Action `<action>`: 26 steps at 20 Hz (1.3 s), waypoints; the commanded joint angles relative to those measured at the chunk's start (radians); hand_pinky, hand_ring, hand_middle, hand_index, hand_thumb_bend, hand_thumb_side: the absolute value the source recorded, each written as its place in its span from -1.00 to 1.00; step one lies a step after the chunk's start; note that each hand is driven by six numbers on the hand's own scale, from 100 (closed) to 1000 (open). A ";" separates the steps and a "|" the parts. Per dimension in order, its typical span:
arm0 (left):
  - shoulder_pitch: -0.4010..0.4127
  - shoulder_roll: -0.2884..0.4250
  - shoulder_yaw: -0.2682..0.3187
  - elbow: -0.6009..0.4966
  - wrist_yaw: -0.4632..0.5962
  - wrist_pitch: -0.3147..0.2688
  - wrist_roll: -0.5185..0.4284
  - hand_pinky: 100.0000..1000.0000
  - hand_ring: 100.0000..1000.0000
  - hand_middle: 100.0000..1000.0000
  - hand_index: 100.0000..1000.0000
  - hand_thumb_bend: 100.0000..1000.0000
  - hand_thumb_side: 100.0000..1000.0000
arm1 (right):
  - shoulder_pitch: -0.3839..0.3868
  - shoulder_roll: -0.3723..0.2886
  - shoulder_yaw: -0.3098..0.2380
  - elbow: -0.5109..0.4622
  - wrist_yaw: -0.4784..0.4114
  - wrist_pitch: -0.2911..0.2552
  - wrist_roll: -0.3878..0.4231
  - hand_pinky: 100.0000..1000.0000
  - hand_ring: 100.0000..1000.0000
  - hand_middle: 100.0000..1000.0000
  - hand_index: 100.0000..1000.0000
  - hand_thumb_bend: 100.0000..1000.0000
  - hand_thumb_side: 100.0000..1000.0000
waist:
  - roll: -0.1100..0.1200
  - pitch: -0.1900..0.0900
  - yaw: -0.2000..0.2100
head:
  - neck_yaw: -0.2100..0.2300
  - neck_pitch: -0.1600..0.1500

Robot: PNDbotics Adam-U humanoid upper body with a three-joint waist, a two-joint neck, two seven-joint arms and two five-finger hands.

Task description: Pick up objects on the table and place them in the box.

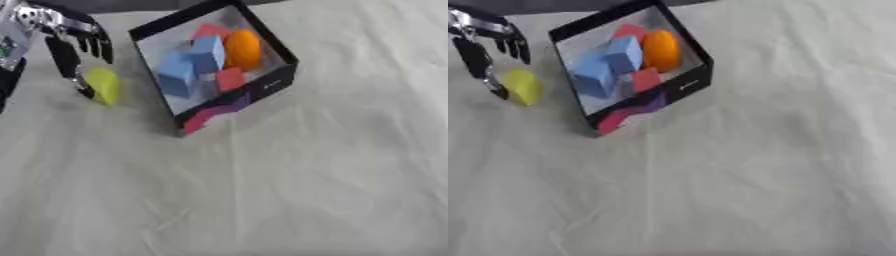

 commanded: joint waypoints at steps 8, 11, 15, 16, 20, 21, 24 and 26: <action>-0.001 0.004 0.031 0.032 -0.037 0.002 0.046 0.54 0.46 0.33 0.37 0.29 -1.00 | -0.015 -0.024 -0.007 -0.006 0.002 -0.002 0.003 0.50 0.54 0.45 0.73 -1.00 0.32 | -0.017 -0.009 -0.005 | 0.005 -0.015; 0.003 0.000 0.041 0.046 -0.045 0.002 0.072 0.51 0.43 0.29 0.36 0.14 -1.00 | -0.014 -0.023 -0.007 -0.006 0.002 -0.003 0.004 0.50 0.54 0.45 0.73 -1.00 0.33 | -0.018 -0.007 -0.006 | 0.005 -0.016; 0.006 -0.006 0.045 0.057 -0.047 0.000 0.100 0.48 0.40 0.24 0.33 -0.06 -1.00 | -0.015 -0.022 -0.006 -0.005 0.002 -0.003 0.005 0.50 0.54 0.45 0.73 -1.00 0.33 | -0.020 -0.005 -0.007 | 0.007 -0.018; 0.007 -0.008 0.047 0.059 -0.044 -0.001 0.107 0.46 0.37 0.21 0.32 -0.18 -1.00 | -0.015 -0.021 -0.006 -0.005 0.002 -0.003 0.005 0.50 0.54 0.45 0.73 -1.00 0.33 | -0.020 -0.005 -0.007 | 0.007 -0.018; 0.010 -0.011 0.047 0.061 -0.046 -0.001 0.150 0.40 0.28 0.10 0.23 -0.38 -1.00 | -0.014 -0.020 -0.006 -0.004 0.003 -0.003 0.006 0.50 0.54 0.45 0.73 -1.00 0.34 | -0.021 -0.004 -0.007 | 0.008 -0.018; 0.011 -0.012 0.046 0.061 -0.050 -0.003 0.164 0.38 0.26 0.07 0.20 -0.41 -1.00 | -0.013 -0.020 -0.006 -0.004 0.003 -0.003 0.006 0.50 0.54 0.45 0.73 -1.00 0.34 | -0.021 -0.005 -0.007 | 0.009 -0.018; 0.013 -0.011 0.048 0.056 -0.060 -0.015 0.209 0.26 0.05 -0.18 -0.05 -0.68 -1.00 | -0.012 -0.020 -0.006 -0.003 0.003 -0.003 0.006 0.50 0.54 0.45 0.73 -1.00 0.34 | -0.023 -0.006 -0.006 | 0.010 -0.020; 0.008 -0.005 0.054 0.043 -0.048 -0.016 0.221 0.24 0.01 -0.24 -0.11 -0.74 -1.00 | -0.012 -0.022 -0.006 -0.003 0.002 -0.004 0.007 0.50 0.54 0.45 0.73 -1.00 0.34 | -0.023 -0.008 -0.004 | 0.007 -0.019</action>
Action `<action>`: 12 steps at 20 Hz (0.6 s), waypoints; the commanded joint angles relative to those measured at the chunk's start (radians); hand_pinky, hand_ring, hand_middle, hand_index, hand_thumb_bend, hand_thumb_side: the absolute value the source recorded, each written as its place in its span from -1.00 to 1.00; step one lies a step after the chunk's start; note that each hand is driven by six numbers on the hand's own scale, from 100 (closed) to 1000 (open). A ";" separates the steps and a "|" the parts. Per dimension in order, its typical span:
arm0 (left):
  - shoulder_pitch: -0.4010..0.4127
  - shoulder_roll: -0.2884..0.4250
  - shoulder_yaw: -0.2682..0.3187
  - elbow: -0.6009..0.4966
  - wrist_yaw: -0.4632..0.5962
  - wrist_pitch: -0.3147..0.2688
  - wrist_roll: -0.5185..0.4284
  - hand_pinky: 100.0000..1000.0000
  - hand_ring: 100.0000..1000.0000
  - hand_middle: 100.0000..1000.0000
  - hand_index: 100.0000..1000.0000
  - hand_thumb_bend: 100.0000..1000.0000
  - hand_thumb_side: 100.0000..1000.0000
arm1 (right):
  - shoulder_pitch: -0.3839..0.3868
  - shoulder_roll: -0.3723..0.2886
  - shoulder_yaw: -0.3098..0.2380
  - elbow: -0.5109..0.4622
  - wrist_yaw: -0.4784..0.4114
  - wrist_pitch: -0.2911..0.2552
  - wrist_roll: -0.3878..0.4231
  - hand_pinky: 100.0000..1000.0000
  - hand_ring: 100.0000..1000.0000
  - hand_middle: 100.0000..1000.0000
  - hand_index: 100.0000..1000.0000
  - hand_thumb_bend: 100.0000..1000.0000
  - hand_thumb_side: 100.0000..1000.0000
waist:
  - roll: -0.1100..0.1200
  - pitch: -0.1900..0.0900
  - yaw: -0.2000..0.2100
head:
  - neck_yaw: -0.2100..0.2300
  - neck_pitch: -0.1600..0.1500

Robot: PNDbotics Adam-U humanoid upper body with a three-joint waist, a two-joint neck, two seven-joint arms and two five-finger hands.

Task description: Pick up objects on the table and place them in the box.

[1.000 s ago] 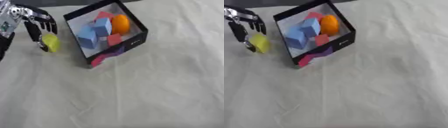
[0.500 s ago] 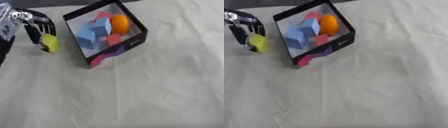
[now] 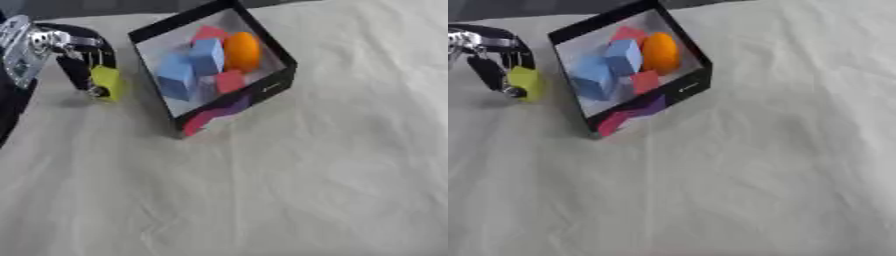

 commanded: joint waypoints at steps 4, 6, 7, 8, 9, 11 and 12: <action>-0.059 0.077 0.032 -0.121 0.062 0.027 -0.012 0.26 0.02 -0.26 -0.12 -0.77 -1.00 | -0.007 -0.032 -0.007 -0.008 0.001 -0.005 0.001 0.50 0.54 0.45 0.73 -1.00 0.32 | -0.016 -0.013 0.005 | -0.011 -0.002; -0.087 0.096 0.042 -0.180 0.098 0.049 -0.029 0.26 0.00 -0.27 -0.13 -0.81 -1.00 | -0.004 -0.038 -0.009 -0.008 0.001 -0.007 -0.001 0.50 0.54 0.45 0.73 -1.00 0.32 | -0.014 -0.015 0.006 | -0.016 0.003; -0.103 0.098 0.049 -0.209 0.120 0.058 -0.025 0.26 -0.01 -0.27 -0.13 -0.84 -1.00 | -0.002 -0.040 -0.010 -0.007 0.000 -0.008 -0.004 0.50 0.54 0.45 0.73 -1.00 0.32 | -0.012 -0.016 0.008 | -0.019 0.005; -0.116 0.094 0.054 -0.232 0.142 0.067 -0.019 0.26 -0.02 -0.27 -0.15 -0.85 -1.00 | -0.001 -0.041 -0.012 -0.007 -0.001 -0.009 -0.007 0.50 0.53 0.44 0.72 -1.00 0.32 | -0.012 -0.017 0.009 | -0.023 0.006; -0.130 0.086 0.057 -0.249 0.163 0.074 -0.015 0.26 -0.02 -0.28 -0.15 -0.86 -1.00 | -0.001 -0.040 -0.012 -0.006 -0.002 -0.009 -0.009 0.50 0.53 0.44 0.72 -1.00 0.32 | -0.012 -0.018 0.010 | -0.026 0.005; -0.152 0.067 0.053 -0.276 0.201 0.079 -0.014 0.26 -0.04 -0.28 -0.15 -0.88 -1.00 | -0.004 -0.039 -0.011 -0.006 -0.004 -0.008 -0.008 0.50 0.54 0.45 0.72 -1.00 0.32 | -0.012 -0.019 0.009 | -0.029 0.002; -0.161 0.057 0.049 -0.283 0.212 0.083 -0.015 0.25 -0.04 -0.28 -0.14 -0.84 -1.00 | -0.004 -0.039 -0.010 -0.006 -0.003 -0.007 -0.007 0.50 0.53 0.44 0.72 -1.00 0.32 | -0.013 -0.020 0.009 | -0.028 0.002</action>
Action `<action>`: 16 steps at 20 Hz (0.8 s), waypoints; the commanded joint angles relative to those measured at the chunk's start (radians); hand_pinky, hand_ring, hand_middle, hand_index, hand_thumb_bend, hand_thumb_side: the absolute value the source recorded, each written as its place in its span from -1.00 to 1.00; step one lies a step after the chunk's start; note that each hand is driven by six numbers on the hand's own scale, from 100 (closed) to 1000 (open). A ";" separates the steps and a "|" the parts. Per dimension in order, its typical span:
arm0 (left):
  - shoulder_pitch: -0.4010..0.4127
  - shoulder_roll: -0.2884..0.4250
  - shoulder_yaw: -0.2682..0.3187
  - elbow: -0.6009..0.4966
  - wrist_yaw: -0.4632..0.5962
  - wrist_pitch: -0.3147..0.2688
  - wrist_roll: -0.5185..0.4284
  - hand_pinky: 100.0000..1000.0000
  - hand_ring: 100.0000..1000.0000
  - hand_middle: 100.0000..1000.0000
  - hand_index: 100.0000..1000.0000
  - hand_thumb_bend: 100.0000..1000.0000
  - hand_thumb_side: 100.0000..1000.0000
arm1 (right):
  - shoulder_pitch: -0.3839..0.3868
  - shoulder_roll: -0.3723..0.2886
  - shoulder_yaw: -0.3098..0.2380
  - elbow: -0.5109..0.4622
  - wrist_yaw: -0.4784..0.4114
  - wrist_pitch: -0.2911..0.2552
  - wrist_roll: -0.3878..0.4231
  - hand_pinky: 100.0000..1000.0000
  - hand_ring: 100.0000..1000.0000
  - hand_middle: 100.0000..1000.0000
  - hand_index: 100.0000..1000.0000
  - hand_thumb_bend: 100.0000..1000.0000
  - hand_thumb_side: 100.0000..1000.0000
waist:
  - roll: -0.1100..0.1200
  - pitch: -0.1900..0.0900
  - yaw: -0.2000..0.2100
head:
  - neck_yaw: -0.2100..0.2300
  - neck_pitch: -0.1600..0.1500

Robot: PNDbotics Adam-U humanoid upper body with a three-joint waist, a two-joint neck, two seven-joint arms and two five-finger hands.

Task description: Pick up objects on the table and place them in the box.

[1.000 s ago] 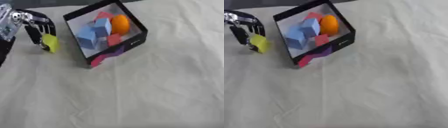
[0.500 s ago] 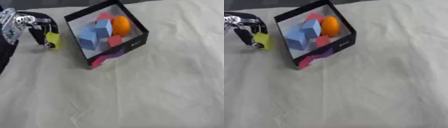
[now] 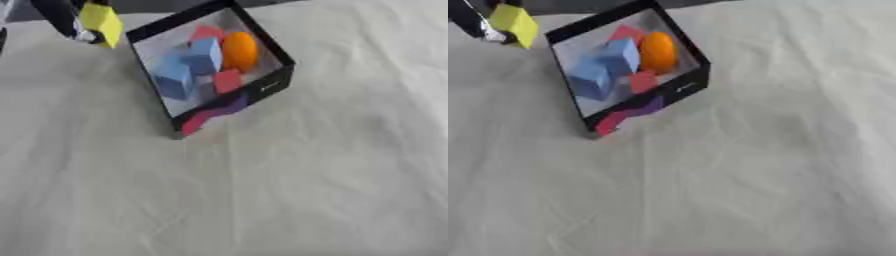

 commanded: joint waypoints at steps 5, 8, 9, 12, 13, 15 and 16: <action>-0.081 -0.101 -0.018 -0.011 -0.035 0.014 0.039 0.23 -0.02 -0.25 -0.13 -0.72 -1.00 | -0.015 -0.027 -0.003 -0.002 -0.007 0.004 0.001 0.50 0.53 0.44 0.73 -1.00 0.32 | -0.020 -0.024 -0.001 | -0.002 -0.003; -0.089 -0.158 -0.025 0.027 -0.086 -0.004 0.084 0.22 -0.02 -0.22 -0.09 -0.63 -1.00 | -0.021 -0.023 0.000 -0.002 -0.009 0.004 0.005 0.50 0.53 0.44 0.72 -1.00 0.32 | -0.024 -0.024 -0.004 | -0.001 -0.007; -0.089 -0.174 -0.026 0.042 -0.100 -0.008 0.103 0.20 -0.01 -0.19 -0.06 -0.58 -1.00 | -0.022 -0.022 0.000 -0.002 -0.009 0.005 0.006 0.50 0.53 0.44 0.72 -1.00 0.32 | -0.024 -0.024 -0.004 | 0.001 -0.008; -0.091 -0.215 -0.023 0.097 -0.154 -0.016 0.148 0.20 0.00 -0.16 -0.03 -0.56 -1.00 | -0.027 -0.015 0.004 -0.002 -0.011 0.007 0.010 0.50 0.53 0.44 0.72 -1.00 0.33 | -0.026 -0.023 -0.008 | 0.005 -0.011; -0.091 -0.223 -0.021 0.112 -0.168 -0.020 0.157 0.20 0.00 -0.16 -0.03 -0.57 -1.00 | -0.028 -0.014 0.005 -0.003 -0.011 0.007 0.011 0.50 0.53 0.44 0.72 -1.00 0.33 | -0.026 -0.022 -0.010 | 0.005 -0.012; -0.087 -0.237 -0.016 0.138 -0.190 -0.025 0.172 0.20 0.01 -0.14 -0.01 -0.57 -1.00 | -0.026 -0.012 0.004 -0.003 -0.011 0.007 0.012 0.50 0.54 0.44 0.72 -1.00 0.33 | -0.025 -0.022 -0.012 | 0.006 -0.011; -0.085 -0.242 -0.015 0.149 -0.198 -0.028 0.176 0.20 0.01 -0.14 -0.01 -0.56 -1.00 | -0.025 -0.012 0.004 -0.002 -0.011 0.008 0.012 0.50 0.54 0.44 0.72 -1.00 0.34 | -0.024 -0.022 -0.013 | 0.007 -0.011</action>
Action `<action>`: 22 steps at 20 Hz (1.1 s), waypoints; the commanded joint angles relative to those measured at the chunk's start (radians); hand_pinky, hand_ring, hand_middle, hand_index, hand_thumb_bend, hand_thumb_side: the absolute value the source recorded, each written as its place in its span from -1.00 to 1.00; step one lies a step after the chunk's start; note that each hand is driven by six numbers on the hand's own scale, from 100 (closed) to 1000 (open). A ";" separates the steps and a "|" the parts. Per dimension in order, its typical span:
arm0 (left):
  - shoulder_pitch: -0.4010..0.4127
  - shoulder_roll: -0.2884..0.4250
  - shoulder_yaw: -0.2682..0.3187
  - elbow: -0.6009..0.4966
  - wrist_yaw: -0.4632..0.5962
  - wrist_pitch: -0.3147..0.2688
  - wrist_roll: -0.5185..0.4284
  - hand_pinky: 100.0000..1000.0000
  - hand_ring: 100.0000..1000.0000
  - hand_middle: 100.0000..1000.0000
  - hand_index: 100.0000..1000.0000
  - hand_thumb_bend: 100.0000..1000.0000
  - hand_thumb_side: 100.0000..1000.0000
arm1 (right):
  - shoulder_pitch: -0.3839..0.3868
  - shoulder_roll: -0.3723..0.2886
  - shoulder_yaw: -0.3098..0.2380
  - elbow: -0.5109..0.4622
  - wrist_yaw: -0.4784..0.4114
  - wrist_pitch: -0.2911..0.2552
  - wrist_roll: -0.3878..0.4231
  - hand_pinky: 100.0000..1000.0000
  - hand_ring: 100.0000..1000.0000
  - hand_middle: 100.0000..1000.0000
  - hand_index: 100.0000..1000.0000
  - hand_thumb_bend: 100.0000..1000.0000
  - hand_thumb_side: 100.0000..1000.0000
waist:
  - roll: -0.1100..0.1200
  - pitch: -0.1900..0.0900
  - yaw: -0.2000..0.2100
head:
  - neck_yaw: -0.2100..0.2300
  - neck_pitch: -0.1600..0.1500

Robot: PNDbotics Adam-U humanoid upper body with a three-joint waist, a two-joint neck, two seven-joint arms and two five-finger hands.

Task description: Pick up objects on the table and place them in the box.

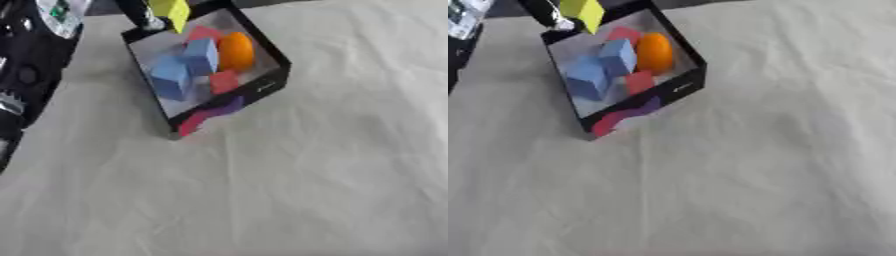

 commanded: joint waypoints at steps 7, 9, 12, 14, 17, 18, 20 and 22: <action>-0.011 -0.025 0.011 0.045 -0.049 -0.030 0.031 0.28 0.08 -0.04 0.10 -0.18 -1.00 | -0.008 -0.012 0.001 -0.003 -0.001 0.005 0.009 0.50 0.53 0.44 0.72 -1.00 0.36 | -0.014 -0.020 -0.005 | 0.003 -0.010; -0.007 -0.029 0.008 0.045 -0.050 -0.037 0.032 0.38 0.20 0.12 0.24 0.12 -1.00 | -0.009 -0.011 0.002 -0.002 0.000 0.005 0.011 0.50 0.53 0.44 0.73 -1.00 0.36 | -0.013 -0.020 -0.005 | 0.003 -0.008; -0.003 -0.031 0.007 0.043 -0.050 -0.046 0.030 0.46 0.37 0.32 0.45 0.47 -0.74 | -0.009 -0.011 0.002 -0.002 0.000 0.005 0.012 0.50 0.54 0.44 0.73 -1.00 0.36 | -0.013 -0.020 -0.004 | 0.002 -0.007; -0.001 -0.028 0.006 0.039 -0.051 -0.052 0.030 0.48 0.40 0.37 0.50 0.59 -0.63 | -0.009 -0.011 0.001 -0.002 -0.001 0.005 0.011 0.50 0.53 0.44 0.73 -1.00 0.36 | -0.012 -0.020 -0.003 | 0.002 -0.008; 0.000 -0.020 0.004 0.033 -0.047 -0.061 0.019 0.53 0.46 0.45 0.59 0.71 -0.54 | -0.007 -0.012 0.001 -0.001 0.000 0.007 0.011 0.50 0.53 0.44 0.73 -1.00 0.37 | -0.010 -0.022 -0.001 | 0.001 -0.010; 0.000 -0.018 0.005 0.031 -0.044 -0.062 0.018 0.53 0.46 0.44 0.59 0.70 -0.54 | -0.007 -0.012 0.001 -0.001 0.000 0.007 0.011 0.50 0.53 0.44 0.73 -1.00 0.37 | -0.010 -0.023 -0.001 | 0.001 -0.009; 0.002 -0.013 0.007 0.023 -0.033 -0.063 0.019 0.50 0.42 0.40 0.58 0.61 -0.60 | -0.007 -0.012 0.001 -0.002 0.000 0.008 0.011 0.50 0.53 0.44 0.73 -1.00 0.37 | -0.010 -0.026 0.001 | 0.002 -0.007; 0.008 -0.006 0.014 0.007 -0.004 -0.059 0.023 0.48 0.38 0.36 0.55 0.46 -0.58 | -0.006 -0.013 0.001 -0.002 -0.001 0.008 0.012 0.50 0.53 0.44 0.73 -1.00 0.36 | -0.010 -0.030 0.003 | 0.002 -0.004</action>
